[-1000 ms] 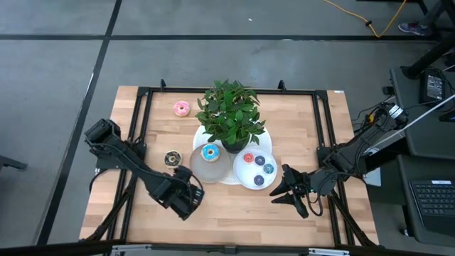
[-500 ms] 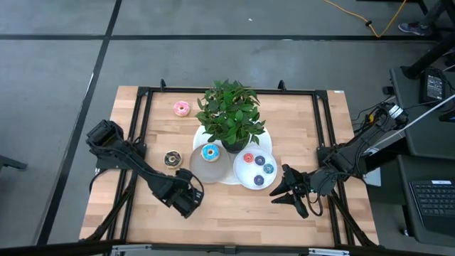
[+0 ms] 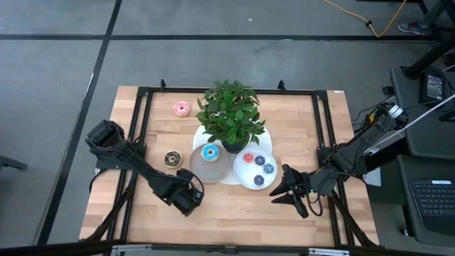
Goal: Pick & Place donuts
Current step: Put the small blue donut on the white plate
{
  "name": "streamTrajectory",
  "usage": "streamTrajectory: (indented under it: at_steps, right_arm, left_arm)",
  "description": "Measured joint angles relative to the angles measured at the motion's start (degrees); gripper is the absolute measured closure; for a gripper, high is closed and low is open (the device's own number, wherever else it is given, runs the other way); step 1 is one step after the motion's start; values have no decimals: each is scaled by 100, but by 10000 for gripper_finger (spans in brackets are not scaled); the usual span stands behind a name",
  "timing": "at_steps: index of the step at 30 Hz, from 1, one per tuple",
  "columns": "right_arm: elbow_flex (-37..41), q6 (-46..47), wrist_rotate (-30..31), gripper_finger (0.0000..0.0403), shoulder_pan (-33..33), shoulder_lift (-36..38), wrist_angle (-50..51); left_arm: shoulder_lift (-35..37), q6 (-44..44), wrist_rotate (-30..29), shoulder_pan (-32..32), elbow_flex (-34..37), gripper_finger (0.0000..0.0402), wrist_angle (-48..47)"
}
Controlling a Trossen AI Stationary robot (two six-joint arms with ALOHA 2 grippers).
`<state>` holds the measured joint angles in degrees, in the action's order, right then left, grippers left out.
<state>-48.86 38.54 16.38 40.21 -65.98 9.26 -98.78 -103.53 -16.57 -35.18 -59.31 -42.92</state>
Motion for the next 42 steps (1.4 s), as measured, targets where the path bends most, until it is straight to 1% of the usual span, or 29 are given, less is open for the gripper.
streamTrajectory:
  at_steps: [7,17,20,30,36,42]
  right_arm:
    - [2,0,0,282,0,-1,1]
    - [2,0,0,282,-2,0,2]
    - [2,0,0,282,-1,-1,1]
    - [2,0,0,282,-1,-1,0]
    - [2,0,0,282,-2,-1,0]
    - [2,0,0,282,-2,-1,2]
  left_arm:
    - [-328,225,139,114,11,199,342]
    - [-350,268,124,123,11,203,397]
    - [-350,278,122,123,11,220,408]
    - [-330,382,201,123,11,303,459]
    - [-328,563,289,127,11,337,461]
    - [-237,597,468,121,11,359,444]
